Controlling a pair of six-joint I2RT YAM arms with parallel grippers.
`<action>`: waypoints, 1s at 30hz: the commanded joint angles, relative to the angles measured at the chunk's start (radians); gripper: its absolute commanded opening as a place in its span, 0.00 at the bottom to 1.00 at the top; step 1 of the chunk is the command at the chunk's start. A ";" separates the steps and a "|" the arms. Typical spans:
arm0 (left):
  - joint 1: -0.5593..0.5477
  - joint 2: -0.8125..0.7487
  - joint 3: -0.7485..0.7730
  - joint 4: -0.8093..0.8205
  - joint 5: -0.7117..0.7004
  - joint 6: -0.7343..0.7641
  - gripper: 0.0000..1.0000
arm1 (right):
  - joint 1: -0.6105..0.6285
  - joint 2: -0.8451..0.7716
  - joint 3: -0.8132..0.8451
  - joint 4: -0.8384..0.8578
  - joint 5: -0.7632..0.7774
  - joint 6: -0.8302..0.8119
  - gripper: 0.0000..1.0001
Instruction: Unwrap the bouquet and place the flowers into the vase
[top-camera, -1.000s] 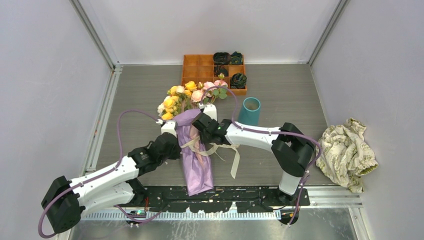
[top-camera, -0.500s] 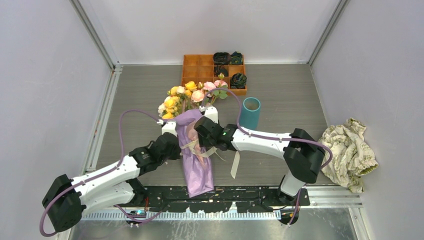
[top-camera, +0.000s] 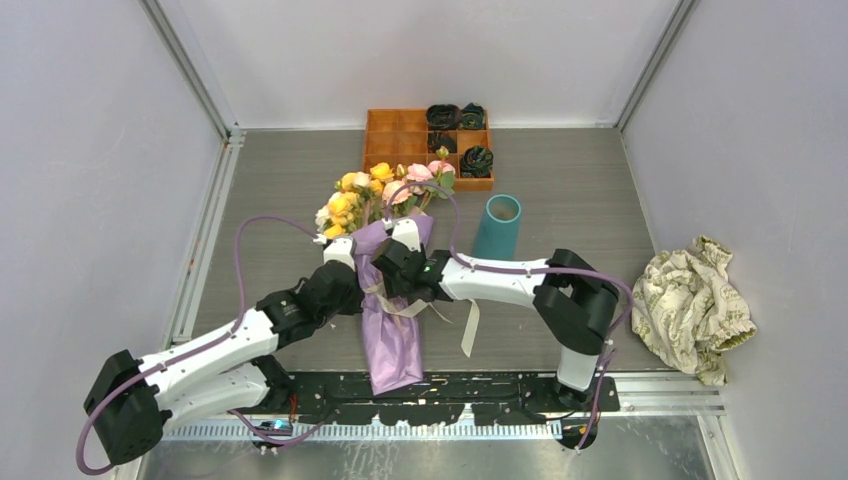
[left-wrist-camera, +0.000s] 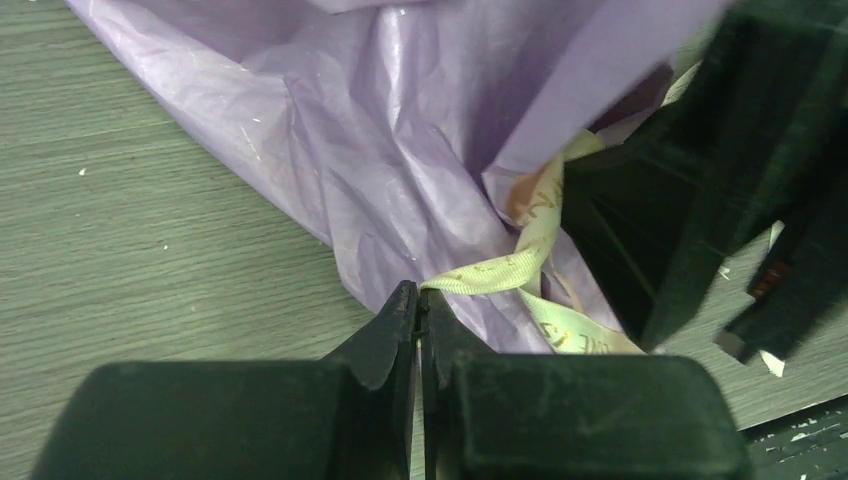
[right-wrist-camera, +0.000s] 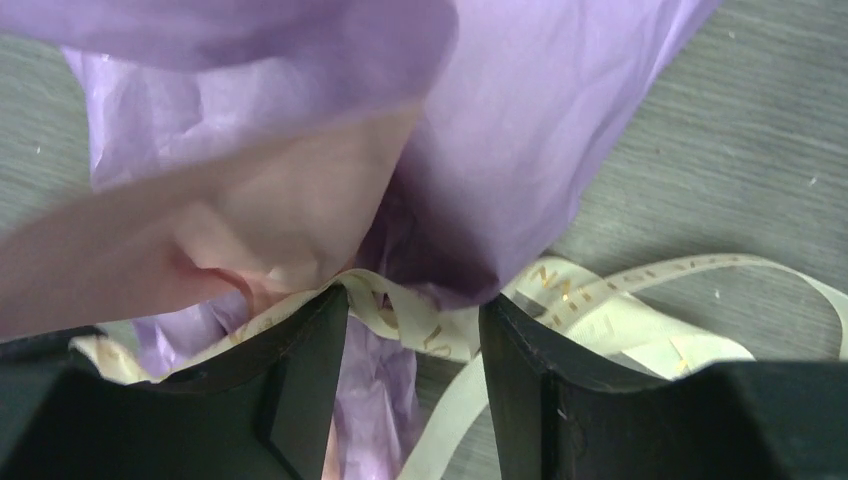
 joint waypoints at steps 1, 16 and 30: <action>0.001 -0.010 0.068 -0.023 -0.051 0.002 0.04 | 0.004 0.068 0.085 -0.031 0.104 0.001 0.57; 0.108 -0.250 0.168 -0.434 -0.340 -0.098 0.03 | -0.043 0.045 0.041 -0.125 0.232 0.032 0.57; 0.192 -0.301 0.291 -0.676 -0.513 -0.178 0.02 | -0.092 0.018 -0.005 -0.159 0.256 0.032 0.57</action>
